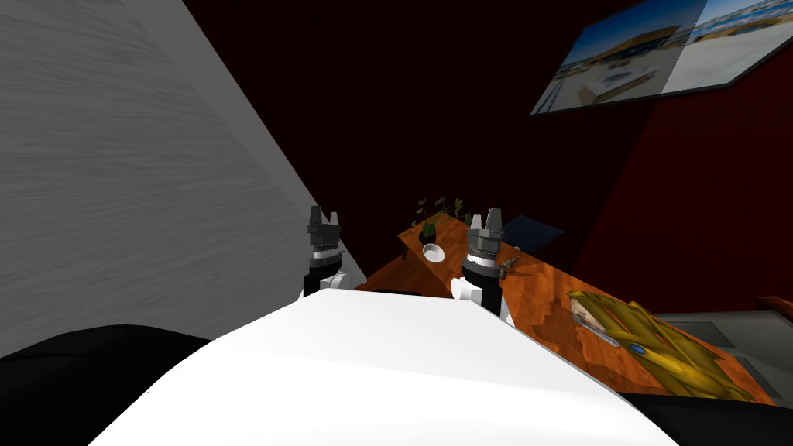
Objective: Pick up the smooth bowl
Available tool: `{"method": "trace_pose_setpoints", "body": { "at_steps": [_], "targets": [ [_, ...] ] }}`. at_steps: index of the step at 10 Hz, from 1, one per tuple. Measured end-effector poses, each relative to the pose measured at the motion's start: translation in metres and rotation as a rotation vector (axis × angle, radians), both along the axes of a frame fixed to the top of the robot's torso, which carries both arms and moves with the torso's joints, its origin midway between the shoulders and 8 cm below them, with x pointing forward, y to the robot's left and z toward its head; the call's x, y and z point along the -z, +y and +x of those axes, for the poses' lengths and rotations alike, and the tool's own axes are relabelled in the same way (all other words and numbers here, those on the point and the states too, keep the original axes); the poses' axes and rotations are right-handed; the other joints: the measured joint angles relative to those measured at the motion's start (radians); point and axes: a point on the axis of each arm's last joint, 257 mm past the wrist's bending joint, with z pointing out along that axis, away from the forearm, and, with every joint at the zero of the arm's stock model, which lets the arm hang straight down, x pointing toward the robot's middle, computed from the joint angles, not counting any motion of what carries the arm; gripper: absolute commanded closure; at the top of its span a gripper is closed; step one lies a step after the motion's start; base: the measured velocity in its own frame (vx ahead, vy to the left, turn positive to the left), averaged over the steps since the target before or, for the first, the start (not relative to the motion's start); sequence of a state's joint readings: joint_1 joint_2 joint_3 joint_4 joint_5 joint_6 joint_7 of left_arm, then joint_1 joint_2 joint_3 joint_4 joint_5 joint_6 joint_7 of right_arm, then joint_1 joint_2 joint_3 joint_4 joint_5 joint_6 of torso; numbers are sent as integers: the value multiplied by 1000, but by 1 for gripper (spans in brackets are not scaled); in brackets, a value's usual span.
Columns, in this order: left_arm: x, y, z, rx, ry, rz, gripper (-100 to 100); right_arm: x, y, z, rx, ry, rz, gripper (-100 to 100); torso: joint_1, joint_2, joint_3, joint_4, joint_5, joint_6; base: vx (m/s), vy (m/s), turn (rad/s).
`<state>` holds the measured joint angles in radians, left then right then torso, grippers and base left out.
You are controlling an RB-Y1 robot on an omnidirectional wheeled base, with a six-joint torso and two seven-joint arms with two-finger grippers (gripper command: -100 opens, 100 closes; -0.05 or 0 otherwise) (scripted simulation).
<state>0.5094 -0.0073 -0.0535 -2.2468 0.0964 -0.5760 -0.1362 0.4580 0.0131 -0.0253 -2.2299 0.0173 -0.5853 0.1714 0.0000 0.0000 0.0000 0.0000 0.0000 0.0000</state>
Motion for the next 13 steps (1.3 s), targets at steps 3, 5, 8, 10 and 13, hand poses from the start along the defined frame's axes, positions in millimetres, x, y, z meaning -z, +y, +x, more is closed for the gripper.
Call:
{"method": "trace_pose_setpoints", "body": {
  "at_steps": [3,5,8,10,13],
  "targets": [
    [0,0,0,0,0,0,0,11,16,10,-33,40,-100,-100,0,-1,0,0,0,0,10,6,7],
    [0,0,0,0,0,0,0,25,31,23,-54,79,-183,-100,0,-1,-1,0,0,0,17,8,11],
    [0,0,0,0,0,0,0,58,51,42,-77,152,-313,-100,0,-2,-1,0,0,0,21,7,10],
    [0,0,0,0,0,0,0,72,62,50,-83,182,-375,-100,0,-2,-1,0,0,0,23,4,13],
    [0,0,0,0,0,0,0,103,79,60,-96,234,-480,-100,0,-1,-1,0,0,0,17,4,7]
  ]
}}
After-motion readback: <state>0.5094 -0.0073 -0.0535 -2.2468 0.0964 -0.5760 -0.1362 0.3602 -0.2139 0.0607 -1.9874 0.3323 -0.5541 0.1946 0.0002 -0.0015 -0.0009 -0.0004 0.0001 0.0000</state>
